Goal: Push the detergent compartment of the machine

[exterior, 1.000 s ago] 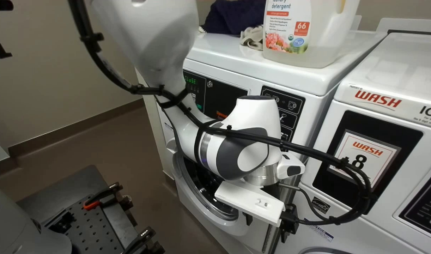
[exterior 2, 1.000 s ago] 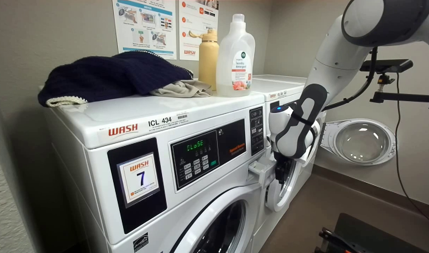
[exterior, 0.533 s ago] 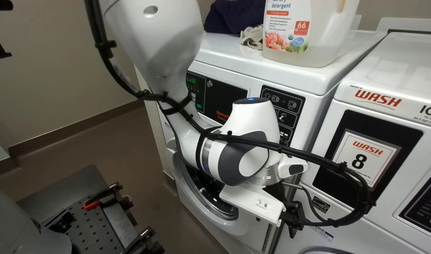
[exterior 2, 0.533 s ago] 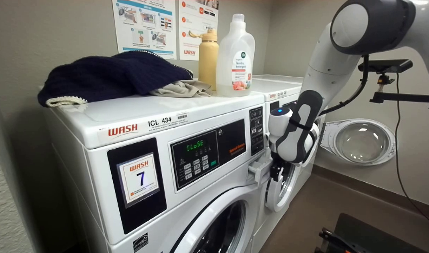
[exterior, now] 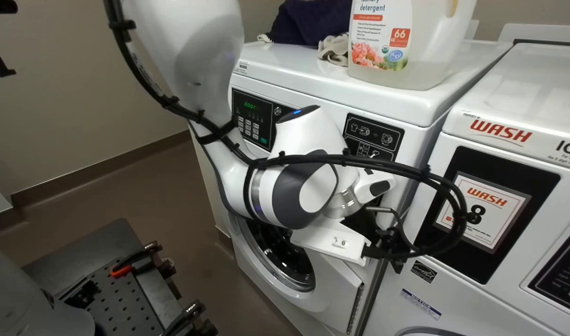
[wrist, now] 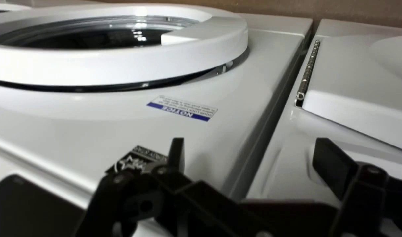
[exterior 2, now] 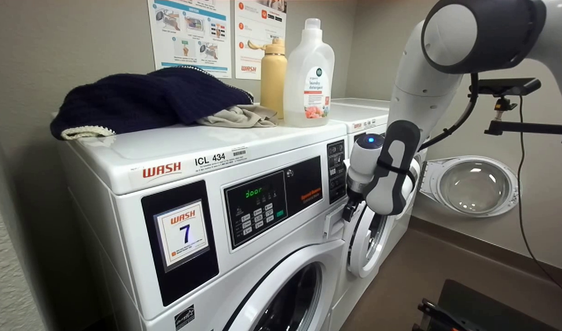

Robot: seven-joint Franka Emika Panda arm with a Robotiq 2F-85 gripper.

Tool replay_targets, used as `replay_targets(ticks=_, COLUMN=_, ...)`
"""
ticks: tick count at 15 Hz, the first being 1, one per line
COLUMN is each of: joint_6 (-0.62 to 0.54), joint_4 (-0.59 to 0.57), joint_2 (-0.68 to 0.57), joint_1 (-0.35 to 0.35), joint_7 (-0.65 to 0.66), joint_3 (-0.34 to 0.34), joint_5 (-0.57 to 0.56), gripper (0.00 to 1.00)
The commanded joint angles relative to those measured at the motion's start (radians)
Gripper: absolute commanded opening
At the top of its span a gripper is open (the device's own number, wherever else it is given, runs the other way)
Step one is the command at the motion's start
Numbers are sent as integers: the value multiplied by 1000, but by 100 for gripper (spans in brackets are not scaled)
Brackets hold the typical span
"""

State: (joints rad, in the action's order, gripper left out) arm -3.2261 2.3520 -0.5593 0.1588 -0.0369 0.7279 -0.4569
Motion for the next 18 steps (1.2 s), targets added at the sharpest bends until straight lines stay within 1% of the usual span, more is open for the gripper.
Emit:
replay_targets(ticks=1, joint_6=-137, joint_4=95, joint_2=-52, joint_1=216, joint_7=-33, joint_3=163, joint_5=108, gripper=100)
replay_targets(ticks=2, joint_6=-161, joint_4=121, joint_2=-69, joint_1=262, joint_7=-47, joint_3=192, joint_5=154, gripper=100)
replay_targets(ticks=4, joint_6=-208, joint_4=171, joint_2=-88, joint_1=323, joint_7=-89, joint_3=217, joint_5=249, gripper=100)
replay_targets(ticks=6, joint_6=-243, joint_4=213, joint_2=-89, joint_1=360, joint_7=-130, joint_3=225, joint_5=335, gripper=100)
replay_targets(ticks=8, joint_6=-278, joint_4=242, joint_2=-85, joint_1=382, joint_7=-164, joint_3=230, joint_5=408, gripper=100)
replay_targets(ticks=9, joint_6=-231, joint_4=229, joint_2=-55, joint_1=421, joint_7=-188, joint_3=255, joint_5=443, gripper=100)
replay_targets(ticks=11, joint_6=-234, joint_4=230, joint_2=-56, joint_1=468, joint_7=-208, joint_3=294, joint_5=495, gripper=100)
replay_targets(ticks=15, joint_6=-232, joint_4=234, joint_2=-43, joint_1=535, joint_7=-218, joint_3=351, joint_5=532, gripper=100)
replay_targets(ticks=17, joint_6=-227, joint_4=276, joint_2=22, joint_1=539, joint_7=-228, joint_3=353, joint_5=504, gripper=100)
replay_targets(ticks=18, joint_6=-205, joint_4=293, joint_2=72, joint_1=550, joint_7=-241, joint_3=362, joint_5=489, gripper=100)
